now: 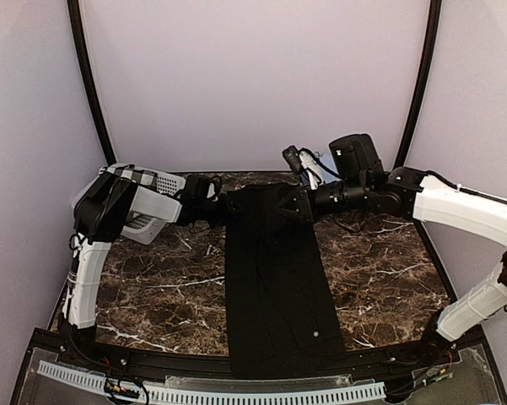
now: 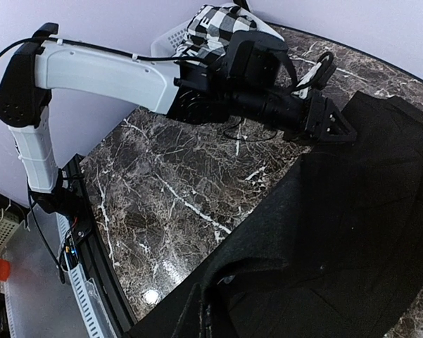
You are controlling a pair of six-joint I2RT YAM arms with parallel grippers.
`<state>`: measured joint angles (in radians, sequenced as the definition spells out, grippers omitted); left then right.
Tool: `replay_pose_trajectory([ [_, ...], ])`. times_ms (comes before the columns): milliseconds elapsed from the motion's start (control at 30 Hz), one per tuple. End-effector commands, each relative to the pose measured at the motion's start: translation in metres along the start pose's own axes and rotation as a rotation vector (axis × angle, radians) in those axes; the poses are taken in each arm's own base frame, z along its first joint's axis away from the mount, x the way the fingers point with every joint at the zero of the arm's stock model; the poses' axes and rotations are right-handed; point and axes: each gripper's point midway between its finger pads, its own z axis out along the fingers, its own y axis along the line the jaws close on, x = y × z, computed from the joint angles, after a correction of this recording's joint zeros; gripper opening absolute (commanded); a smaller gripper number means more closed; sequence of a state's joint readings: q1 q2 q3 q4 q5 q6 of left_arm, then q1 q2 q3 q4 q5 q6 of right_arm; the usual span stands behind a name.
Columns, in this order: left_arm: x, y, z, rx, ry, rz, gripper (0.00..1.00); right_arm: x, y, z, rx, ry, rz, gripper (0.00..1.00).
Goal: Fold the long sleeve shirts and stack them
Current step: Fold the sleeve of the rectangle-folded shirt.
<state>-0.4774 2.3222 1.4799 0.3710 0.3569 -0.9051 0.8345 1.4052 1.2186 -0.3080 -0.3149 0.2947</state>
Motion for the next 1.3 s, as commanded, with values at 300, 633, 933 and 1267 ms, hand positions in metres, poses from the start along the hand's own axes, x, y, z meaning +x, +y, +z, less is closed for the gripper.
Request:
replay_pose_trajectory([
  [300,-0.046,0.028,0.030,-0.116,0.018,0.011,0.29,0.019,0.010,0.023,-0.051,0.049,0.042,0.00],
  [633,-0.084,0.025,0.033,-0.126,-0.006,0.032,0.27,0.024,-0.003,0.038,0.003,0.102,0.030,0.00],
  [933,-0.102,-0.006,0.014,-0.070,0.006,0.099,0.28,0.059,0.002,0.049,-0.016,0.207,0.014,0.00],
  [1267,-0.100,-0.064,-0.036,0.020,0.007,0.145,0.40,0.130,0.023,0.075,-0.023,0.384,-0.040,0.00],
])
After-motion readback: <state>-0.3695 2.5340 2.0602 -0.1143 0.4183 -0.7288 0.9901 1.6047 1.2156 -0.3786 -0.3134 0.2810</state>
